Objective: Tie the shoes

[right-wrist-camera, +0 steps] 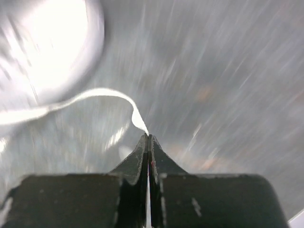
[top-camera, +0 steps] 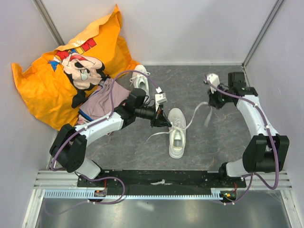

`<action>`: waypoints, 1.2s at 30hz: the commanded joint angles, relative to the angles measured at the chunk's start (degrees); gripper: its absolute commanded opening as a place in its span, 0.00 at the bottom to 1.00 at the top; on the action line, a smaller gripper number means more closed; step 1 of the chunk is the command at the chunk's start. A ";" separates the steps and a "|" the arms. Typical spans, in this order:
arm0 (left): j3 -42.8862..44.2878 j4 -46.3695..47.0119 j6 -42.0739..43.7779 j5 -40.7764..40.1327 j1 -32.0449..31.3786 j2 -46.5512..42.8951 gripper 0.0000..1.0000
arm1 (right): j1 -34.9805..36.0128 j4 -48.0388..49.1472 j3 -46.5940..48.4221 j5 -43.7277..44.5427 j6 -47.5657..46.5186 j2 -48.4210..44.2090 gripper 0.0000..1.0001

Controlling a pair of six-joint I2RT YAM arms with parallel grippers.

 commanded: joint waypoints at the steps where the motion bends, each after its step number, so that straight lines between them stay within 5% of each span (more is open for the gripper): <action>1: -0.15 1.16 2.50 1.72 -0.11 0.16 0.02 | 6.55 -0.54 10.11 -9.32 8.90 3.55 0.00; 9: -0.24 3.09 2.33 1.98 -0.20 0.52 0.02 | 25.96 9.30 18.20 -6.95 17.08 12.08 0.00; 14: -0.86 3.00 2.41 1.98 -0.20 -0.19 0.02 | 32.05 13.44 19.88 -7.20 22.53 16.31 0.00; 15: -0.94 3.00 2.41 1.98 -0.20 -0.19 0.02 | 32.41 13.01 20.14 -7.82 24.11 16.75 0.04; 16: -1.21 3.00 2.50 1.89 -0.20 -0.36 0.02 | 32.41 12.39 20.32 -8.35 24.56 17.01 0.24; 17: -1.30 3.09 2.50 1.72 -0.20 -0.54 0.02 | 32.32 11.61 21.02 -8.26 24.39 16.93 0.33; 19: -1.39 3.18 2.50 1.72 -0.20 -0.63 0.02 | 31.36 7.57 21.29 -8.18 21.93 15.88 0.55; 22: -1.12 3.18 2.50 1.81 -0.20 -0.19 0.02 | 28.46 3.43 19.71 -10.10 18.95 12.90 0.65; 28: 0.28 2.39 4.61 2.07 -0.20 1.04 0.02 | 21.17 -4.21 14.53 -17.21 8.76 6.92 0.68; 36: 1.60 1.16 5.93 2.68 -0.20 2.27 0.02 | 20.71 -10.90 5.82 -25.05 -18.05 0.06 0.73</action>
